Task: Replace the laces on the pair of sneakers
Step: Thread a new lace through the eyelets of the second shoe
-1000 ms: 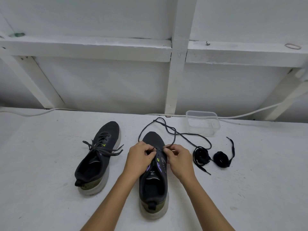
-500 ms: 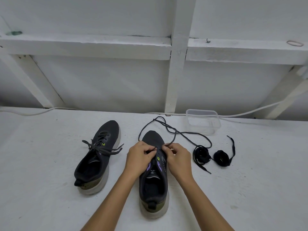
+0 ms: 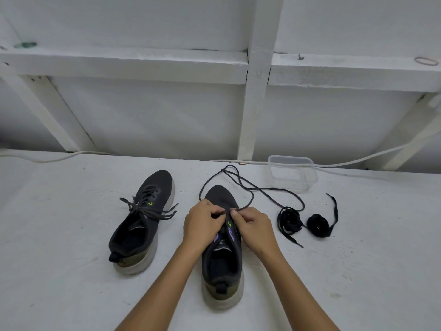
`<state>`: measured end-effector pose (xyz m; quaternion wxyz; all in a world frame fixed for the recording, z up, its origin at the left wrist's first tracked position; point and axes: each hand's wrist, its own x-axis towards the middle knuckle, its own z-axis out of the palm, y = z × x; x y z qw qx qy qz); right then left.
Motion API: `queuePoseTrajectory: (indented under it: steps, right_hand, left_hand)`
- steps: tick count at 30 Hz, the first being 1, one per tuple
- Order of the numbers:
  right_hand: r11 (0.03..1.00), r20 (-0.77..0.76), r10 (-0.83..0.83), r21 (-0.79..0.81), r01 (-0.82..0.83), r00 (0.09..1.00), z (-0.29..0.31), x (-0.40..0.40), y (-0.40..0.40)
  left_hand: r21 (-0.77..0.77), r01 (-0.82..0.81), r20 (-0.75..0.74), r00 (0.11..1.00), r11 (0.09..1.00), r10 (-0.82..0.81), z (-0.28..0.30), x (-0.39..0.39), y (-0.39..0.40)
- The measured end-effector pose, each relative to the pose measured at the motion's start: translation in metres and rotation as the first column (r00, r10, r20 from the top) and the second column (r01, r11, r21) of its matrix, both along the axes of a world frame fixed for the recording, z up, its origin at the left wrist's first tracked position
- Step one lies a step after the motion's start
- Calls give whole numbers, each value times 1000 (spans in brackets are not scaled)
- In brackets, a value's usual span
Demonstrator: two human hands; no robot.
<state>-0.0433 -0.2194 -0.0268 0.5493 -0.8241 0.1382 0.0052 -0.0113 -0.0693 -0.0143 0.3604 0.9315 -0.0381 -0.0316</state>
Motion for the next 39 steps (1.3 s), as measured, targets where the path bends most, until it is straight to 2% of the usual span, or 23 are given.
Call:
queuePoseTrajectory:
  steps: [2,4,8,12,14,15,17,18,19,20,22,24,26,28,30,32,36,39]
  right_hand:
    - [1000,3,11,27,-12,1000,1,-3,-1]
    - [999,7,-1,54,1,1000,2,-4,0]
    - [996,-18,7,95,-5,1000,6,-4,0]
    - [995,-68,65,86,-59,996,17,-8,-1]
    - [997,-81,62,45,-58,995,19,-8,-1]
    - [998,-97,56,21,-54,994,19,-7,-1]
    - [997,-135,60,-38,-66,989,18,-4,1]
    - [996,-153,59,-62,-70,987,17,-3,2]
    - [995,-171,50,-79,-64,984,17,-2,3]
    - [995,-192,31,-86,-48,981,18,-2,5]
    - [991,-198,-18,-137,-9,980,23,-2,8]
    - [967,-110,-61,-252,31,992,28,1,10]
    - [952,39,0,-306,12,999,32,9,11]
    - [937,79,138,-334,-105,987,34,20,11]
    - [932,60,215,-311,-187,975,33,28,9]
    - [947,61,218,-254,-196,974,33,32,8]
    - [988,61,146,-69,-141,987,31,31,6]
    - [989,70,136,43,-139,988,31,30,6]
  left_hand:
    - [95,56,-2,998,994,-56,3,2,-3]
    - [121,110,-12,994,987,-110,6,4,-1]
    - [-2,150,-23,988,989,-150,8,7,14]
    - [-30,139,4,990,990,-139,12,8,16]
    - [-195,58,-74,995,979,-73,12,10,18]
    - [-351,-27,-141,990,936,-25,12,11,21]
    - [-633,-212,-267,963,744,47,12,8,24]
    - [-702,-264,-291,954,661,72,12,7,24]
    - [-727,-282,-294,952,626,88,11,6,24]
    - [-717,-272,-277,956,642,96,12,6,23]
    - [-624,-187,-193,978,758,82,18,8,22]
    - [-522,-102,-131,991,847,39,26,14,25]
    - [-476,-49,-119,993,878,-10,32,18,29]
    - [-458,-12,-117,992,889,-47,35,20,30]
    - [-459,-3,-112,992,888,-55,36,21,30]
    - [-491,-33,-123,992,870,-32,36,20,29]
    - [-643,-173,-214,976,747,41,34,16,29]
    - [-697,-216,-270,962,684,28,33,15,30]
